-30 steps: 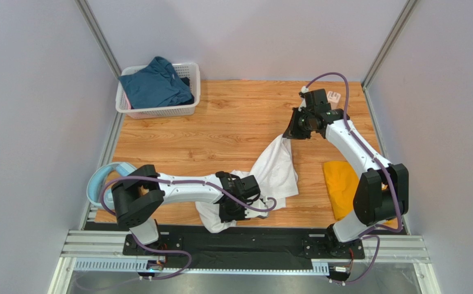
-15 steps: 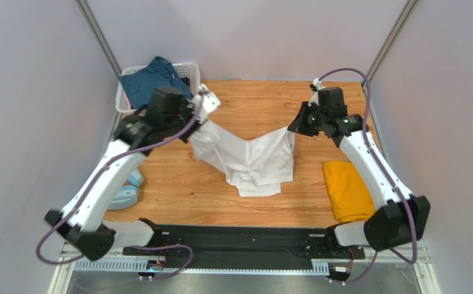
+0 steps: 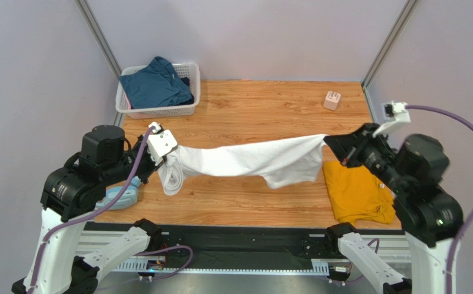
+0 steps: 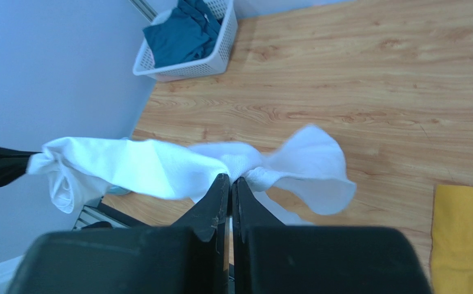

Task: Fold and stack the t-shirts
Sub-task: Flatten out the tshirt

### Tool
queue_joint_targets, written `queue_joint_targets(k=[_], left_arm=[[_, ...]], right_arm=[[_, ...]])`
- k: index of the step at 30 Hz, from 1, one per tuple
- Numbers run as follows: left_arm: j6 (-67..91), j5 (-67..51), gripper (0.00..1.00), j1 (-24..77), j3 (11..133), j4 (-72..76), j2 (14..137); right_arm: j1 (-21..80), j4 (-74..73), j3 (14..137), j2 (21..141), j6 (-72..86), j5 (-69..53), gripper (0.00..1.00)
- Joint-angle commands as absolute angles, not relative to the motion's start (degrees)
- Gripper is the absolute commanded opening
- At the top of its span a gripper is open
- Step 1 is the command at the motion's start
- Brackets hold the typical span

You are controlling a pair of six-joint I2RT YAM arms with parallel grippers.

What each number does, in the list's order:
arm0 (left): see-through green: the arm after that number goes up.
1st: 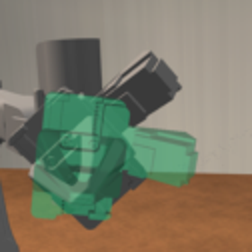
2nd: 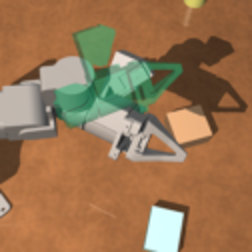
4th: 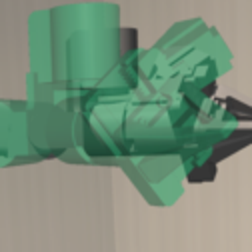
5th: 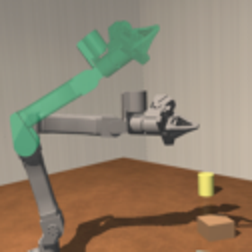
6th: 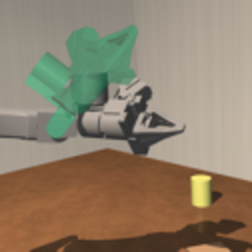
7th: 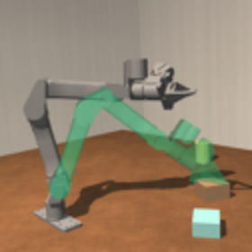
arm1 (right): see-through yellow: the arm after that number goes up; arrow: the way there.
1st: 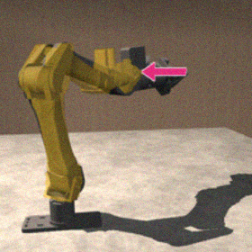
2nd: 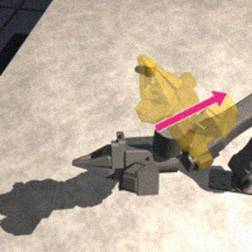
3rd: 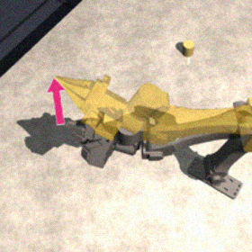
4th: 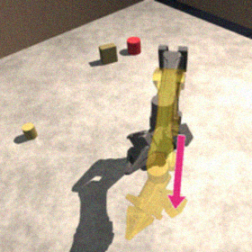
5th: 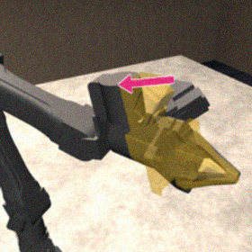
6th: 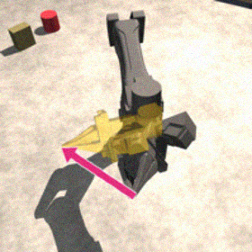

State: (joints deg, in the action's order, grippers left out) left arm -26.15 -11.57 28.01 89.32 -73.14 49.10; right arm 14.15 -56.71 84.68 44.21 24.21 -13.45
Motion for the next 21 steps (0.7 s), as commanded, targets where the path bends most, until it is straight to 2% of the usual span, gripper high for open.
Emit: queue_joint_targets(k=[1, 6, 11, 12, 16, 21], left_arm=[[-27.95, -16.79, 0.0, 27.69, 87.9, -79.54, 46.94], [-28.56, -13.02, 0.0, 27.69, 79.39, -74.46, 44.04], [-29.44, -11.52, 0.0, 27.69, 60.41, -63.3, 43.42], [-29.53, -10.82, 0.0, 27.69, 57.51, -61.02, 43.68], [-30.93, -8.79, 0.0, 27.25, 45.03, -47.13, 50.7], [-33.04, -8.17, 0.0, 20.76, 46.75, -39.65, 63.69]], right_arm=[[14.06, -65.47, 91.93, 42.19, 25.75, -13.54, 0.0], [14.15, -61.1, 84.85, 43.94, 27.51, -10.91, 0.0], [14.06, -51.35, 74.81, 50.78, 29.44, -5.99, 0.0], [13.89, -50.63, 73.75, 55.06, 29.79, -3.63, 0.0], [11.96, -45.72, 68.92, 66.69, 31.55, -3.07, 0.0], [10.46, -37.27, 71.09, 79.35, 31.91, -2.73, 0.0]])
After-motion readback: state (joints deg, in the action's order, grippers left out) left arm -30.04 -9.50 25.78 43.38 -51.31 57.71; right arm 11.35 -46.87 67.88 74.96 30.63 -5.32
